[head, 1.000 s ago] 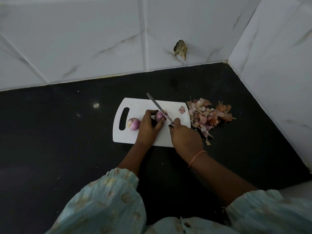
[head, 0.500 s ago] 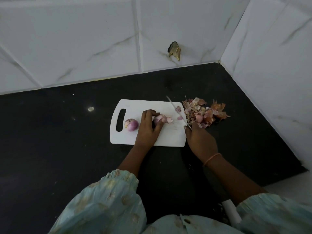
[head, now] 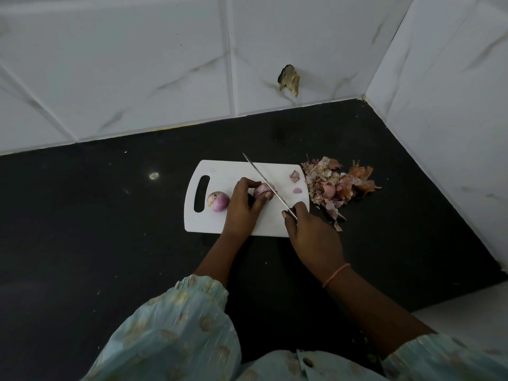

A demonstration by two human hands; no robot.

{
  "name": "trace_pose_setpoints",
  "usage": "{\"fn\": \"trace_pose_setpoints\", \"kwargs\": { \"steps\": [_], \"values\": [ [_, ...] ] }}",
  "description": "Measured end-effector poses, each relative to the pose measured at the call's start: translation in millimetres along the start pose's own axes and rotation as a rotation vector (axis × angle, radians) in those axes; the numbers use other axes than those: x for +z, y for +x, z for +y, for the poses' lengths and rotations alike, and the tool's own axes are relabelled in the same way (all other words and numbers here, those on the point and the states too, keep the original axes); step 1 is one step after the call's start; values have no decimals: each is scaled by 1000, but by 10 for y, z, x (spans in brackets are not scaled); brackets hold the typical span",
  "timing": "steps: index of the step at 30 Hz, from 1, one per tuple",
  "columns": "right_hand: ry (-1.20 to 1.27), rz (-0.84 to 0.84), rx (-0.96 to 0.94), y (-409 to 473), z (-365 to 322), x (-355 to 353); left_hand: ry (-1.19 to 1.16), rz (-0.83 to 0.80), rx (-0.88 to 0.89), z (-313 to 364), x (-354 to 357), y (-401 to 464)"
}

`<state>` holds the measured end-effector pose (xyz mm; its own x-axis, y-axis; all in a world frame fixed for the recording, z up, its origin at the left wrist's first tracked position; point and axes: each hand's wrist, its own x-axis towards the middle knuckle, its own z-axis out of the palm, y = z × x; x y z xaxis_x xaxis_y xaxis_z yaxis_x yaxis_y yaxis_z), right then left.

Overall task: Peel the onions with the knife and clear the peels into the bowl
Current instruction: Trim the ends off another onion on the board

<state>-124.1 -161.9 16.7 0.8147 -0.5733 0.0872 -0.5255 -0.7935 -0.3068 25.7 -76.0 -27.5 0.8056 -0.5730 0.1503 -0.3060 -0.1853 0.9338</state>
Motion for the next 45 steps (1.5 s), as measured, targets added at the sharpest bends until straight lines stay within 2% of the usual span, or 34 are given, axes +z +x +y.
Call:
{"fn": "trace_pose_setpoints", "kwargs": {
  "steps": [6,11,24,36,45],
  "values": [
    [106,11,96,94,154,0,7,-5,68,-9,-2,-15],
    [225,-5,-19,15,66,-18,-29,-13,28,17,-14,-11],
    [51,36,-85,30,139,-36,-36,16,-38,83,-4,-17],
    [-118,95,-66,59,30,-27,-34,39,9,43,29,-12],
    [-153,99,-53,160,-4,-54,-28,47,28,23,57,0]
  ]
}}
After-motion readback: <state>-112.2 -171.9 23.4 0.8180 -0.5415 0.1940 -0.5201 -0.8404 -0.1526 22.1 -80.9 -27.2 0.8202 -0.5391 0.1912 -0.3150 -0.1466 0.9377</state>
